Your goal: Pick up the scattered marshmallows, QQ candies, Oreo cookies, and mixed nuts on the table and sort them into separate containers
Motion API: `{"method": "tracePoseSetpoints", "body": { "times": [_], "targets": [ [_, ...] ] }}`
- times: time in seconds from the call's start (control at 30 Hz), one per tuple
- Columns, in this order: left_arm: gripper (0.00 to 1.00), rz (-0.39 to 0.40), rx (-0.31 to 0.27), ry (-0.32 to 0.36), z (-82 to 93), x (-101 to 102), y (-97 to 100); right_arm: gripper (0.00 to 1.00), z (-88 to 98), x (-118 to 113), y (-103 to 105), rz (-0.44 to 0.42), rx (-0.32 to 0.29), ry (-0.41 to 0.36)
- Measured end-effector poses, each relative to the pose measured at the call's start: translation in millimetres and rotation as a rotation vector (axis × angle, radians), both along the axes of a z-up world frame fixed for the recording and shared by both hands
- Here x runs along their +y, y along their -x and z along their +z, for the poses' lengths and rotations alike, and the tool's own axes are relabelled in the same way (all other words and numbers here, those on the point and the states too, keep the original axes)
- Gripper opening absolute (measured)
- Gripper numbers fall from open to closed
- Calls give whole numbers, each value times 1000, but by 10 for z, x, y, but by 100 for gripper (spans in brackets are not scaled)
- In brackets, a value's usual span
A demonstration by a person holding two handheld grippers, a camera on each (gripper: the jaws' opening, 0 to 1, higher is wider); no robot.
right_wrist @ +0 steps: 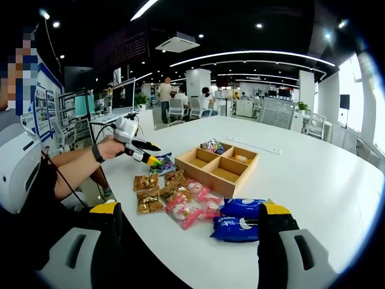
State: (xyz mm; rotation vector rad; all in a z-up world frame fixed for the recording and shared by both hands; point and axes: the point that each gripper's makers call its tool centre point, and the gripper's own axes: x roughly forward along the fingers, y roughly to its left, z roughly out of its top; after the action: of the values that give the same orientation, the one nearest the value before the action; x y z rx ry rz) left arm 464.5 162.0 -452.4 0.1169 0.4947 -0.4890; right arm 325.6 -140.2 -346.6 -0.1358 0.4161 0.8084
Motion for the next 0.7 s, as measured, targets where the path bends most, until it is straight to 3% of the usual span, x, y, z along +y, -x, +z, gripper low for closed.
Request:
{"method": "tracePoseSetpoints", "body": {
  "times": [0.33,0.7],
  "targets": [
    [71,-18,53,53,-60,10,-49,89,4,-7,22,0,-2,-3],
    [44,-107,76,92,-85,-131,-27,89,5,-1,27,2,-1,-2]
  ]
}}
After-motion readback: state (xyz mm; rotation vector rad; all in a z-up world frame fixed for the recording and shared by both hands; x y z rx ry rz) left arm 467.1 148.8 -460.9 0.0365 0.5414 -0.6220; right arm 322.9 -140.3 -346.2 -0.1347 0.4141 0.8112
